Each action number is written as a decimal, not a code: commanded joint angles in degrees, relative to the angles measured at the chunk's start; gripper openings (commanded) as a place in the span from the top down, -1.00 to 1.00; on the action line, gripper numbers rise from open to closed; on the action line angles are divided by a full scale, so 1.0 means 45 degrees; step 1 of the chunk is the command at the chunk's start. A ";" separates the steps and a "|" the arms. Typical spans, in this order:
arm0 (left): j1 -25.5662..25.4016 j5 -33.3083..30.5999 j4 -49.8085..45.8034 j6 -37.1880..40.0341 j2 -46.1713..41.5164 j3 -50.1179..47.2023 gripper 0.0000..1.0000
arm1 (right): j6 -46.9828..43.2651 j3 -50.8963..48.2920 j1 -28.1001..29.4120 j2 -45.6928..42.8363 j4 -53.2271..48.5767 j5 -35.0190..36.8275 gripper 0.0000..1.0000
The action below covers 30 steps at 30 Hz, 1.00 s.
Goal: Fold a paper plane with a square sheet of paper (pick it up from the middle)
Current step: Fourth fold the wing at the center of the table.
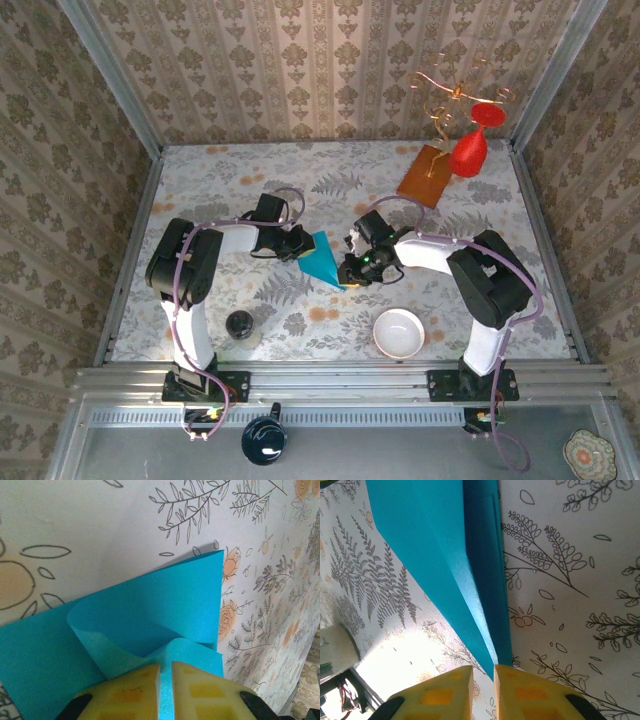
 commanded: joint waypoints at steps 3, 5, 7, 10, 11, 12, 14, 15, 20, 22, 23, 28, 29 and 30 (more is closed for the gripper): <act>-0.0017 -0.0654 -0.0933 -0.0089 0.0329 0.0106 0.67 | -0.0287 -0.0106 0.0055 0.0237 -0.0406 0.0207 0.58; -0.0027 -0.0643 -0.0933 -0.0109 0.0356 0.0092 0.67 | -0.0283 -0.0093 0.0040 0.0281 -0.0398 0.0231 0.58; -0.0017 -0.0643 -0.0962 -0.0109 0.0353 0.0099 0.67 | -0.0282 -0.0129 0.0050 0.0223 -0.0360 0.0203 0.58; -0.0027 -0.0636 -0.0968 -0.0109 0.0324 0.0096 0.67 | -0.0203 -0.0227 0.0055 -0.0303 -0.0036 0.0202 0.58; -0.0024 -0.0649 -0.0972 -0.0109 0.0323 0.0101 0.67 | -0.0219 -0.0229 0.0055 -0.0555 0.0078 0.0202 0.58; -0.0026 -0.0651 -0.0972 -0.0099 0.0305 0.0101 0.67 | -0.0219 -0.0283 0.0055 -0.0762 0.0207 0.0151 0.58; -0.0026 -0.0641 -0.0992 -0.0089 0.0318 0.0101 0.67 | -0.0278 -0.0276 0.0083 -0.0977 0.0345 -0.0018 0.58; -0.0017 -0.0619 -0.0996 -0.0080 0.0317 0.0090 0.67 | -0.0313 -0.0247 0.0127 -0.0969 0.0380 -0.0088 0.58; -0.0046 -0.0614 -0.0997 -0.0070 0.0317 0.0120 0.67 | -0.0364 -0.0071 0.0318 -0.0271 0.0401 -0.0344 0.58; -0.0047 -0.0627 -0.1028 -0.0070 0.0299 0.0098 0.68 | -0.0294 -0.0051 0.0333 -0.0036 0.0448 -0.0297 0.58; -0.0046 -0.0621 -0.1048 -0.0053 0.0278 0.0091 0.68 | -0.0253 -0.0032 0.0341 0.0067 0.0442 -0.0236 0.59; -0.0046 -0.0659 -0.1109 -0.0031 0.0240 0.0068 0.68 | -0.0262 0.0031 0.0299 0.0276 0.0113 0.0341 0.59; -0.0044 -0.0669 -0.1109 -0.0031 0.0237 0.0063 0.67 | -0.0280 0.0031 0.0272 0.0296 0.0075 0.0410 0.59; -0.0042 -0.0655 -0.1109 -0.0031 0.0230 0.0051 0.68 | -0.0276 0.0021 0.0270 0.0315 0.0032 0.0471 0.60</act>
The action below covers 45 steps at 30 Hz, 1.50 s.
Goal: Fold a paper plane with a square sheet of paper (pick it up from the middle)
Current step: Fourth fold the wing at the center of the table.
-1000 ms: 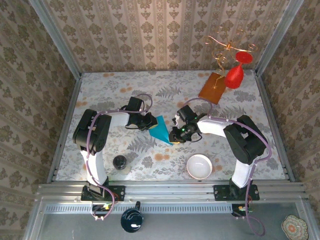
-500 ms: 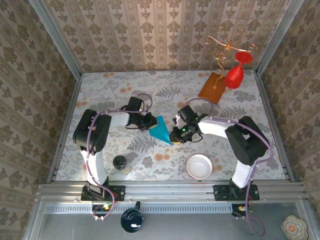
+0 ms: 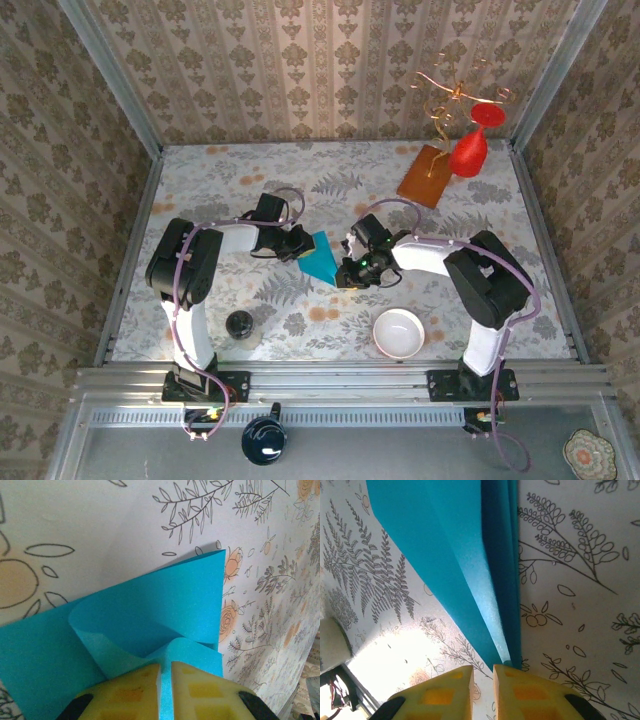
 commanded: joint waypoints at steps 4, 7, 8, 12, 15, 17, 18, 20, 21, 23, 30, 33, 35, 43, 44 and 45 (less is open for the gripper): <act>-0.0037 -0.0608 -0.0986 0.0008 0.0237 0.0028 0.68 | -0.0079 0.0225 -0.0041 0.0282 -0.0397 0.0420 0.60; -0.0034 -0.0617 -0.0987 0.0008 0.0247 0.0039 0.68 | -0.0059 0.0191 -0.0041 0.0358 -0.0402 0.0432 0.60; -0.0040 -0.0614 -0.0978 0.0008 0.0259 0.0053 0.68 | -0.0048 0.0194 -0.0041 0.0398 -0.0408 0.0424 0.60; -0.0028 -0.0636 -0.1007 0.0027 0.0258 0.0030 0.68 | 0.0000 0.0127 -0.0056 0.0544 -0.0468 0.0489 0.60; -0.0025 -0.0621 -0.1026 0.0028 0.0278 0.0032 0.68 | 0.0095 -0.0087 -0.0079 0.0689 -0.0489 0.0463 0.60; -0.0027 -0.0613 -0.1008 0.0028 0.0267 -0.0001 0.68 | 0.0141 -0.0248 -0.0131 0.0721 -0.0436 0.0315 0.61; -0.0033 -0.0612 -0.1007 0.0028 0.0259 -0.0019 0.68 | 0.0193 -0.0308 -0.0175 0.0651 -0.0284 0.0143 0.61; -0.0028 -0.0597 -0.1006 0.0028 0.0260 -0.0007 0.68 | 0.0258 -0.0307 -0.0179 0.0245 0.0081 -0.0224 0.61; -0.0039 -0.0598 -0.1009 0.0028 0.0255 -0.0007 0.68 | 0.0287 -0.0239 -0.0178 -0.0055 0.0336 -0.0450 0.60; -0.0042 -0.0587 -0.1007 0.0028 0.0260 0.0004 0.68 | 0.0331 0.0042 -0.0159 -0.0504 0.0638 -0.0738 0.59; -0.0046 -0.0617 -0.1037 -0.0011 0.0279 -0.0014 0.68 | -0.0110 0.1599 -0.0100 0.0619 0.0011 -0.0685 0.59; -0.0064 -0.0615 -0.1046 -0.0050 0.0245 -0.0027 0.68 | -0.0249 0.1858 -0.0061 0.1068 -0.0240 -0.0480 0.60; -0.0054 -0.0633 -0.1065 -0.0087 0.0269 -0.0040 0.68 | -0.0308 0.1886 -0.0061 0.1206 -0.0366 -0.0391 0.60; -0.0136 -0.1412 -0.2018 -0.0165 0.0306 0.0241 0.69 | -0.0470 0.1723 -0.0080 0.1703 -0.1030 0.0159 0.62; -0.0126 -0.1627 -0.2277 -0.0129 0.0306 0.0320 0.69 | -0.0469 0.1672 -0.0080 0.1761 -0.1085 0.0177 0.62; -0.0128 -0.1860 -0.2522 -0.0113 0.0335 0.0408 0.70 | -0.0470 0.1594 -0.0080 0.1809 -0.1131 0.0231 0.62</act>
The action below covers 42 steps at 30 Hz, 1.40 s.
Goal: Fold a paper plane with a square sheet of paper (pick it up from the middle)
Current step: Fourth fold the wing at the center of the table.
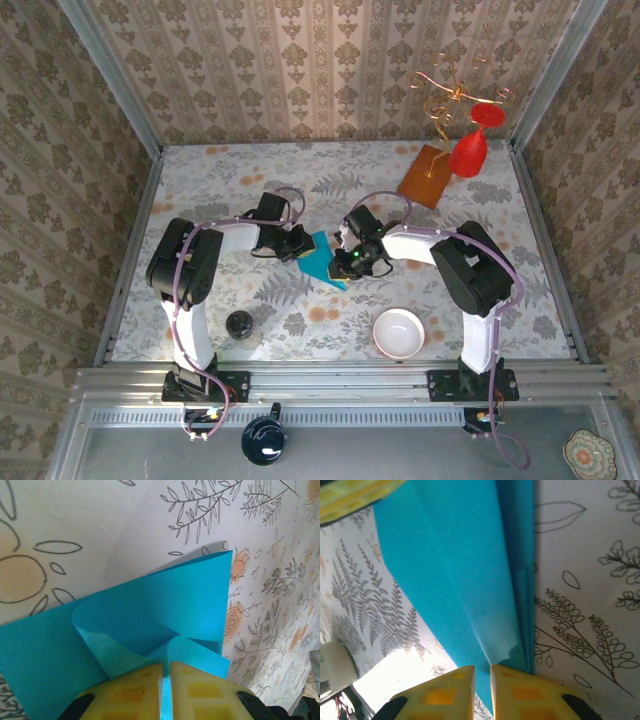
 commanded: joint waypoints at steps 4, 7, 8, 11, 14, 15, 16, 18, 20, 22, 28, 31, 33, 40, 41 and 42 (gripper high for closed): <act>-0.0028 -0.1909 -0.2425 -0.0002 0.0390 0.0272 0.69 | -0.0396 -0.0449 0.0031 0.0275 -0.0982 0.0403 0.63; -0.0022 -0.2252 -0.2716 -0.0060 0.0429 0.0322 0.70 | -0.0574 -0.0693 0.0031 0.0123 -0.1236 0.0291 0.64; -0.0017 -0.2351 -0.2791 -0.0061 0.0434 0.0343 0.69 | -0.0652 -0.0806 0.0022 0.0033 -0.1317 0.0209 0.64; -0.0032 -0.2614 -0.3017 -0.0070 0.0423 0.0395 0.70 | -0.0868 -0.1221 0.0031 -0.0312 -0.1529 0.0084 0.64; -0.0015 -0.2717 -0.3129 -0.0081 0.0490 0.0430 0.70 | -0.0990 -0.1717 -0.0005 -0.0637 -0.1550 -0.0106 0.64; -0.0019 -0.2739 -0.3158 -0.0080 0.0510 0.0440 0.70 | -0.0989 -0.1929 -0.0015 -0.0777 -0.1478 -0.0153 0.64; -0.0027 -0.2768 -0.3174 -0.0080 0.0533 0.0434 0.70 | -0.0991 -0.2079 -0.0037 -0.0897 -0.1427 -0.0177 0.65; -0.0023 -0.2797 -0.3183 -0.0080 0.0571 0.0424 0.70 | -0.1007 -0.2456 -0.0066 -0.1127 -0.1423 -0.0148 0.65; -0.0032 -0.2761 -0.3198 -0.0080 0.0577 0.0423 0.71 | -0.1012 -0.2776 -0.0124 -0.1346 -0.1413 -0.0111 0.64; -0.0019 -0.2722 -0.3179 -0.0042 0.0589 0.0443 0.71 | -0.1012 -0.3034 -0.0197 -0.1589 -0.1361 -0.0013 0.65; -0.0031 -0.2516 -0.3134 0.0035 0.0664 0.0654 0.71 | -0.0551 -0.2588 -0.0131 -0.3651 0.0563 0.0057 0.65; -0.0019 -0.2447 -0.3139 0.0027 0.0648 0.0694 0.71 | -0.0485 -0.1969 0.0114 -0.3511 0.1055 0.0183 0.64; -0.0026 -0.2398 -0.3093 0.0042 0.0653 0.0698 0.71 | -0.0476 -0.1405 0.0209 -0.2801 0.0740 0.0294 0.66; -0.0017 -0.2290 -0.3112 0.0076 0.0629 0.0733 0.71 | -0.0447 -0.0771 0.0344 -0.1413 0.0489 0.0708 0.73; -0.0024 -0.2271 -0.3119 0.0076 0.0626 0.0742 0.71 | -0.0446 -0.0765 0.0344 -0.1275 0.0442 0.0770 0.74; -0.0030 -0.2270 -0.3120 0.0076 0.0624 0.0782 0.71 | -0.0428 -0.0756 0.0344 -0.1155 0.0360 0.0881 0.75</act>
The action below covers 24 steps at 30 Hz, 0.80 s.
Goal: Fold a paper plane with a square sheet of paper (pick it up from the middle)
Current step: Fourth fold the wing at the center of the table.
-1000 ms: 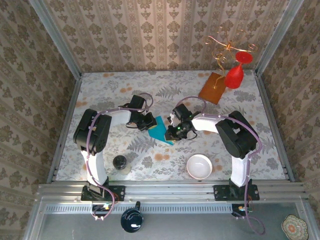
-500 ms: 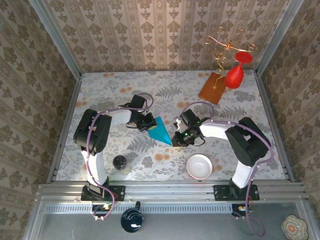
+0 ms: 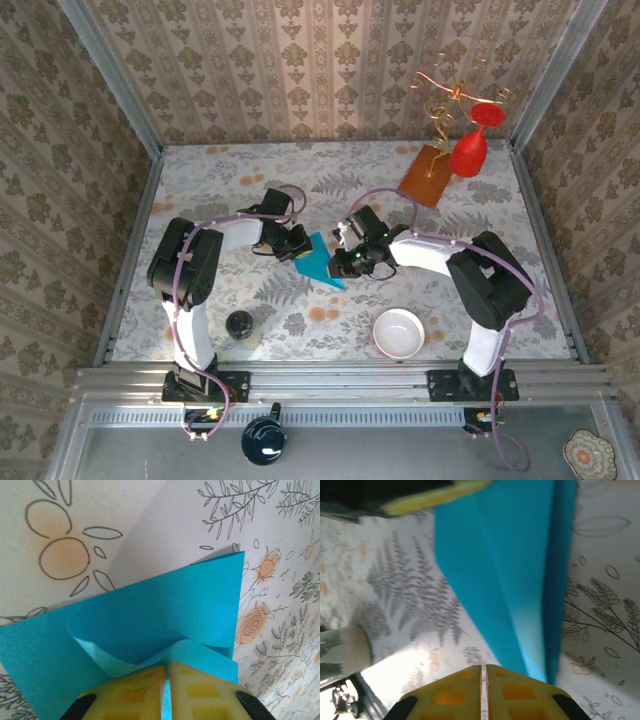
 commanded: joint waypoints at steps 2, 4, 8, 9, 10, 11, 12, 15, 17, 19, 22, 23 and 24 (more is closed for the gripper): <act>0.0186 -0.1091 -0.1112 0.0103 0.0626 -0.0019 0.71 | 0.0120 0.0163 0.0043 0.0493 -0.0620 0.0738 0.76; 0.0193 -0.1071 -0.1124 0.0100 0.0622 0.0013 0.71 | 0.0144 0.0115 0.0028 0.0627 -0.0681 0.0922 0.76; 0.0195 -0.1031 -0.1142 0.0145 0.0609 0.0069 0.71 | 0.0252 -0.0066 -0.0016 0.0823 -0.0618 0.1004 0.78; 0.0196 -0.1031 -0.1143 0.0159 0.0604 0.0071 0.71 | 0.0300 -0.0142 -0.0050 0.0842 -0.0554 0.1004 0.78; 0.0188 -0.1017 -0.1141 0.0169 0.0596 0.0079 0.71 | 0.0368 -0.0198 -0.0084 0.0903 -0.0501 0.1000 0.78; 0.0194 -0.0997 -0.1128 0.0176 0.0587 0.0090 0.71 | 0.0417 -0.0264 -0.0128 0.0943 -0.0461 0.0962 0.78; 0.0186 -0.0946 -0.1083 0.0208 0.0558 0.0090 0.71 | 0.0469 -0.0311 -0.0152 0.1025 -0.0428 0.0917 0.78; 0.0193 -0.0687 -0.0816 0.0327 0.0279 0.0105 0.71 | 0.0548 -0.0438 -0.0192 0.1246 -0.0465 0.0863 0.79; 0.0178 -0.0455 -0.0529 0.0497 -0.0242 0.0100 0.70 | 0.0574 -0.0500 -0.0192 0.1360 -0.0509 0.0801 0.80; -0.0231 -0.0412 -0.0106 0.0549 -0.0977 -0.0052 0.68 | 0.0579 -0.0491 -0.0192 0.1453 -0.0687 0.0823 0.80; -0.0576 -0.0425 0.0507 0.0603 -0.1990 -0.0435 0.66 | 0.0615 -0.0482 -0.0192 0.1535 -0.0958 0.0872 0.81; -0.0727 -0.0473 0.0635 0.0598 -0.2231 -0.0600 0.66 | 0.0650 -0.0459 -0.0192 0.1564 -0.1041 0.0891 0.82; -0.0898 -0.0460 0.0766 0.0570 -0.2401 -0.0751 0.66 | 0.0657 -0.0445 -0.0192 0.1621 -0.1110 0.0900 0.82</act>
